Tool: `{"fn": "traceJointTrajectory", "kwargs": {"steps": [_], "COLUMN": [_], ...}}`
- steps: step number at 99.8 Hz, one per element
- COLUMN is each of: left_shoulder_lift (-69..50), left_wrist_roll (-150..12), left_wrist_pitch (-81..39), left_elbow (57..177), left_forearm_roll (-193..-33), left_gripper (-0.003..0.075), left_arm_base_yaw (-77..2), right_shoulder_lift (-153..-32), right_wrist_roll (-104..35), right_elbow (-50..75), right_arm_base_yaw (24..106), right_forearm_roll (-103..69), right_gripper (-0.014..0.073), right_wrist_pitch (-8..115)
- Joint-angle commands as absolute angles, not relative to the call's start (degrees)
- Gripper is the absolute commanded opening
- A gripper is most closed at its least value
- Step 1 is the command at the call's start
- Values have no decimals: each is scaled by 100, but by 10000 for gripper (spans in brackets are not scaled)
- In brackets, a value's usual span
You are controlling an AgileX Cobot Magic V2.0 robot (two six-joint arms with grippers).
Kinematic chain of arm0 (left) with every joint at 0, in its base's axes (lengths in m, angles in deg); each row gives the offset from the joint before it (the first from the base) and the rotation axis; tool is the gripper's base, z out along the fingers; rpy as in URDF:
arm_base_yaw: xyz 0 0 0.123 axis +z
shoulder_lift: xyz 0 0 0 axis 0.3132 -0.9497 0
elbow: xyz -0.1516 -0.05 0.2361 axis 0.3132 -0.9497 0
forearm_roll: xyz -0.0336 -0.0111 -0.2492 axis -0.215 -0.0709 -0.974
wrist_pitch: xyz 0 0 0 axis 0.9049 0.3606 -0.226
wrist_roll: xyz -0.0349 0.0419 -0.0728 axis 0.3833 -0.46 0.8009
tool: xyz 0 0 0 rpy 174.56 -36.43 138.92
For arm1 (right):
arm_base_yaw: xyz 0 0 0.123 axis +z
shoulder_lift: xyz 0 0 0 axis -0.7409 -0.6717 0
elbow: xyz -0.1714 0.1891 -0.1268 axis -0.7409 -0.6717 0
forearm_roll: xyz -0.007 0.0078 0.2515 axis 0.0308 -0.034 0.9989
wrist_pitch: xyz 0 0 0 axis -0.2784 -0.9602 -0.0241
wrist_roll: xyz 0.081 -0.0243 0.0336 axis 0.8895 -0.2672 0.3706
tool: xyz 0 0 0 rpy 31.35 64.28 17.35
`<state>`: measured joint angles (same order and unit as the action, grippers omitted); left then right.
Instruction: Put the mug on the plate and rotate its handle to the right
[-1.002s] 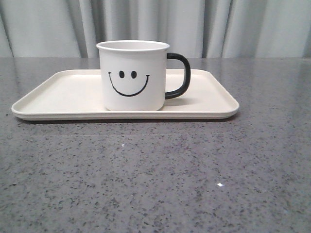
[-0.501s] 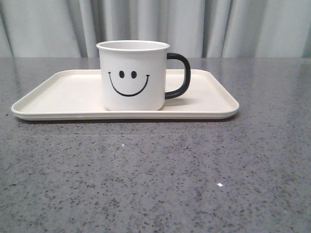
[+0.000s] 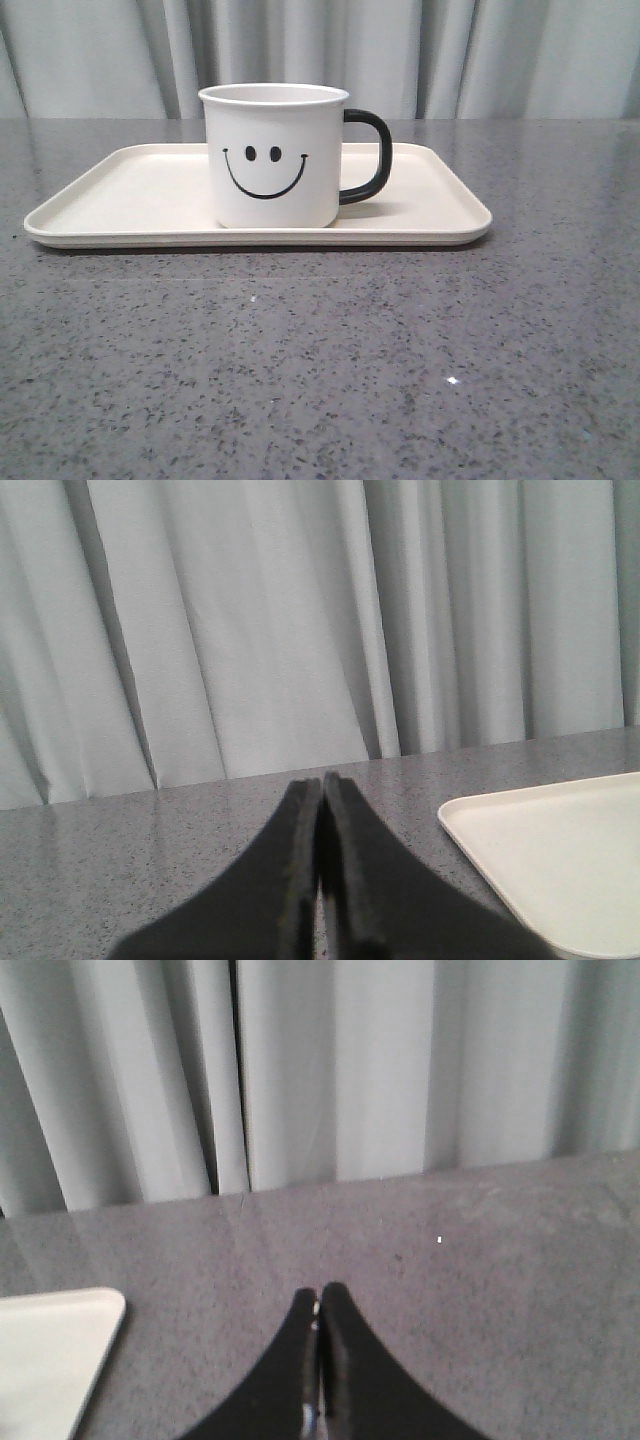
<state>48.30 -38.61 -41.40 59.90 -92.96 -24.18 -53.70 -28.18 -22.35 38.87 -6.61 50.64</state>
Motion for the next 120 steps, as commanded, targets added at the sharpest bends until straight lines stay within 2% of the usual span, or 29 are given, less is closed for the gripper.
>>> {"fn": "traceJointTrajectory", "kwargs": {"steps": [1,47,120], "left_shoulder_lift": [5002,5002,5002], "left_wrist_roll": [-3868,-3868,-3868], "left_wrist_pitch": [-4530,-4530,-4530], "left_elbow": [5941,5941,5941], "left_forearm_roll": [-9334,-9334,-9334], "left_gripper": [-20,-20,-20], "left_arm_base_yaw": [-2399,-2399,-2399], "right_shoulder_lift": [-5116,-4081,-3545], "right_wrist_roll": [-2829,-2829,-2829], "right_elbow": [-2650,-4774,-4975], "right_arm_base_yaw": [3949,4207,4201], "right_forearm_roll": [-640,-634,-773], "right_gripper": [-58,-58,-58], "right_wrist_pitch": [5507,6563,6313]}}
